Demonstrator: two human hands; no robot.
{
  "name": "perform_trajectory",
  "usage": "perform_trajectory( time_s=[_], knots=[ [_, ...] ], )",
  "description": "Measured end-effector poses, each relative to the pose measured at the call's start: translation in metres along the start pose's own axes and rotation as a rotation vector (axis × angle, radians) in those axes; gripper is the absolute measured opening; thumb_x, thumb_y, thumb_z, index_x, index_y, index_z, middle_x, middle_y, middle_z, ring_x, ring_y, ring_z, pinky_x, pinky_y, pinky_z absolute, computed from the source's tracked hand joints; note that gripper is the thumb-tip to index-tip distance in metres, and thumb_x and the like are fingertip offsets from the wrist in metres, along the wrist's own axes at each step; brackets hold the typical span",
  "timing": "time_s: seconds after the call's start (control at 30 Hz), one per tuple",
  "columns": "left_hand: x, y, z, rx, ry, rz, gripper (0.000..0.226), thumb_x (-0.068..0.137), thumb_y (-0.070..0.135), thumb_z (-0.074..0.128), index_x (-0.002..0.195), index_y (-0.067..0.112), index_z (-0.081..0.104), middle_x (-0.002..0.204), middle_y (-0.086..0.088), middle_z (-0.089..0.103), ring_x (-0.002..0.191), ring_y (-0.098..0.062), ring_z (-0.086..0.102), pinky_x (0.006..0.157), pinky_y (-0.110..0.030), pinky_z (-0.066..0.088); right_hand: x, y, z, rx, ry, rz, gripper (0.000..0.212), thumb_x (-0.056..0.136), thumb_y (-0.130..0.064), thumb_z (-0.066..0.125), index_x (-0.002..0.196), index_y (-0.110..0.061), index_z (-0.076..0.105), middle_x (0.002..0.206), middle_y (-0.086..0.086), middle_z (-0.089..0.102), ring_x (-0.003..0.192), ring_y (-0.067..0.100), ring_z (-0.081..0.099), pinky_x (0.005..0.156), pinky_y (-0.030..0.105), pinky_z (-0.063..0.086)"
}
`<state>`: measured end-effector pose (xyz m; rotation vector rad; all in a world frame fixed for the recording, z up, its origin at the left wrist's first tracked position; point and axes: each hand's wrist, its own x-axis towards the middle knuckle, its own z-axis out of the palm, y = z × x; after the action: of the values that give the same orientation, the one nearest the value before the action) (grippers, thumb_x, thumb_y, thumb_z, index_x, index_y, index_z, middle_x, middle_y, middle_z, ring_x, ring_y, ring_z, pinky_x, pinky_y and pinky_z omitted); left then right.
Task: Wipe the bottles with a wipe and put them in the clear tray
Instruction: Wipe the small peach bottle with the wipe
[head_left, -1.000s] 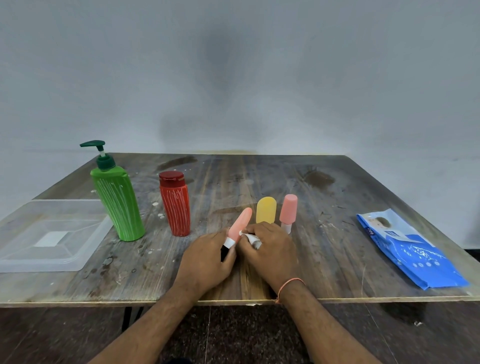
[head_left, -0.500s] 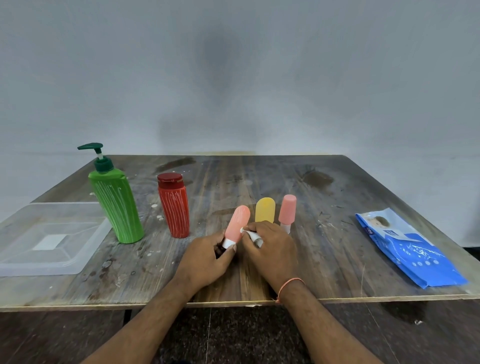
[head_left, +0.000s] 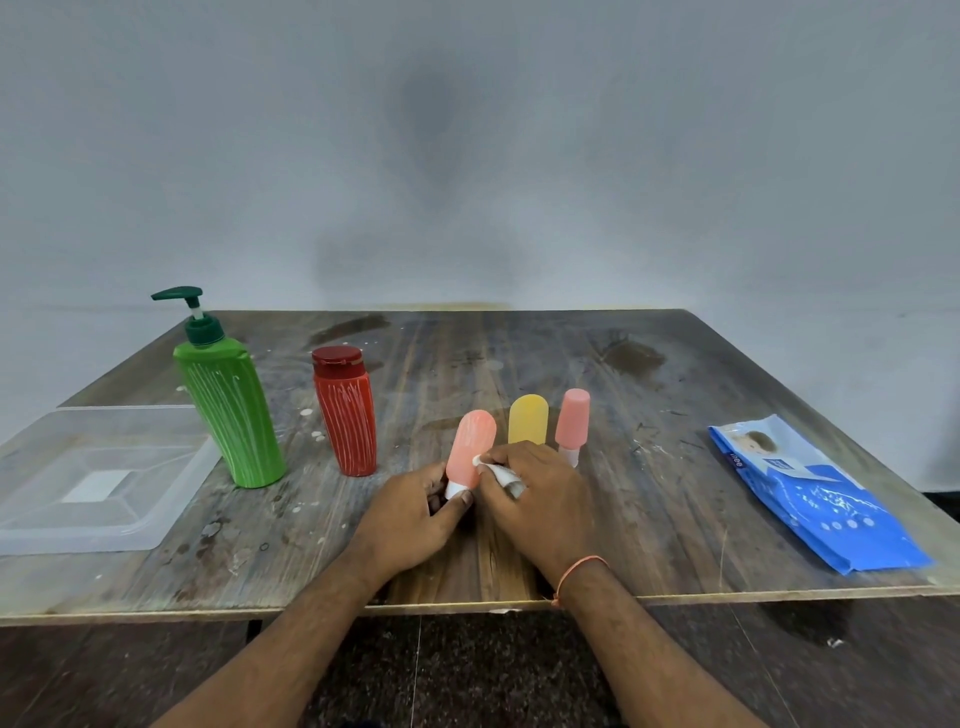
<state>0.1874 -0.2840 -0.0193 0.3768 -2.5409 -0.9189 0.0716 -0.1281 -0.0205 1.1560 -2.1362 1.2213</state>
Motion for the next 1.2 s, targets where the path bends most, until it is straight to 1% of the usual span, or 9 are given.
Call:
perform_trajectory(
  time_s=[0.1,0.23,0.33,0.47,0.63,0.8,1.0,1.1,1.2],
  knots=[
    [0.0001,0.0015,-0.0008,-0.024,-0.018,-0.012,0.035,0.093,0.055,0.059,0.117,0.032,0.07,0.092,0.016,0.076,0.082,-0.007,0.07,0.074,-0.046,0.059,-0.0015,-0.0014,0.0005,-0.034,0.011,0.021,0.015,0.09,-0.036,0.07,0.097,-0.027,0.08,0.096,-0.015,0.076,0.088,0.007,0.066,0.076,0.028,0.056],
    [0.0008,0.0022,-0.0006,-0.04,-0.047,-0.041,0.037,0.092,0.059,0.056,0.117,0.034,0.069,0.096,0.017,0.076,0.086,-0.007,0.071,0.078,-0.046,0.06,0.0,0.0002,0.0001,-0.056,0.024,0.041,0.024,0.095,-0.041,0.062,0.104,-0.027,0.079,0.102,-0.012,0.076,0.091,0.009,0.066,0.079,0.029,0.057],
    [0.0003,0.0018,-0.0012,-0.062,-0.056,-0.051,0.039,0.093,0.06,0.055,0.118,0.033,0.068,0.099,0.017,0.077,0.091,-0.007,0.072,0.081,-0.047,0.06,-0.0002,0.0005,0.0002,-0.005,0.005,-0.004,0.018,0.095,-0.035,0.068,0.105,-0.026,0.08,0.102,-0.013,0.077,0.093,0.007,0.068,0.081,0.027,0.056],
    [-0.0005,0.0005,-0.0016,-0.047,-0.061,-0.058,0.042,0.091,0.064,0.053,0.114,0.033,0.068,0.092,0.011,0.076,0.084,-0.012,0.072,0.076,-0.051,0.059,-0.0018,-0.0021,0.0001,-0.035,0.016,0.05,0.014,0.089,-0.036,0.071,0.096,-0.028,0.08,0.095,-0.015,0.076,0.086,0.007,0.067,0.073,0.029,0.056],
    [-0.001,0.0035,-0.0024,-0.055,-0.072,-0.069,0.044,0.09,0.063,0.052,0.117,0.032,0.068,0.098,0.015,0.077,0.09,-0.008,0.072,0.082,-0.048,0.06,-0.0002,0.0008,0.0,-0.041,0.03,0.038,0.018,0.094,-0.037,0.067,0.103,-0.028,0.079,0.101,-0.014,0.076,0.089,0.007,0.067,0.077,0.022,0.053],
    [-0.0016,0.0055,-0.0034,-0.054,-0.075,-0.065,0.045,0.091,0.062,0.052,0.12,0.031,0.068,0.099,0.016,0.077,0.09,-0.006,0.072,0.081,-0.047,0.06,-0.0017,-0.0018,-0.0001,-0.02,-0.001,0.054,0.011,0.088,-0.036,0.073,0.094,-0.028,0.08,0.093,-0.015,0.076,0.085,0.006,0.068,0.073,0.028,0.056],
    [-0.0009,0.0062,-0.0043,-0.034,-0.07,-0.072,0.041,0.091,0.062,0.052,0.113,0.031,0.069,0.094,0.014,0.076,0.086,-0.008,0.071,0.079,-0.048,0.059,0.0004,0.0006,-0.0016,-0.037,0.019,0.062,0.016,0.094,-0.036,0.071,0.104,-0.027,0.08,0.1,-0.014,0.077,0.089,0.007,0.068,0.076,0.027,0.057],
    [-0.0011,0.0064,-0.0045,-0.041,-0.073,-0.062,0.029,0.099,0.048,0.058,0.119,0.03,0.069,0.098,0.017,0.076,0.089,-0.005,0.071,0.081,-0.044,0.06,-0.0009,-0.0018,-0.0026,0.024,-0.02,0.046,0.012,0.09,-0.036,0.074,0.097,-0.028,0.081,0.096,-0.016,0.077,0.088,0.004,0.068,0.077,0.026,0.056],
    [-0.0014,0.0088,-0.0061,-0.042,-0.068,-0.065,0.041,0.095,0.055,0.055,0.124,0.029,0.068,0.103,0.017,0.077,0.093,-0.004,0.071,0.083,-0.044,0.06,-0.0009,-0.0021,-0.0019,-0.036,-0.035,0.091,0.013,0.088,-0.039,0.073,0.094,-0.029,0.08,0.093,-0.016,0.076,0.086,0.006,0.067,0.073,0.028,0.056]
  ],
)
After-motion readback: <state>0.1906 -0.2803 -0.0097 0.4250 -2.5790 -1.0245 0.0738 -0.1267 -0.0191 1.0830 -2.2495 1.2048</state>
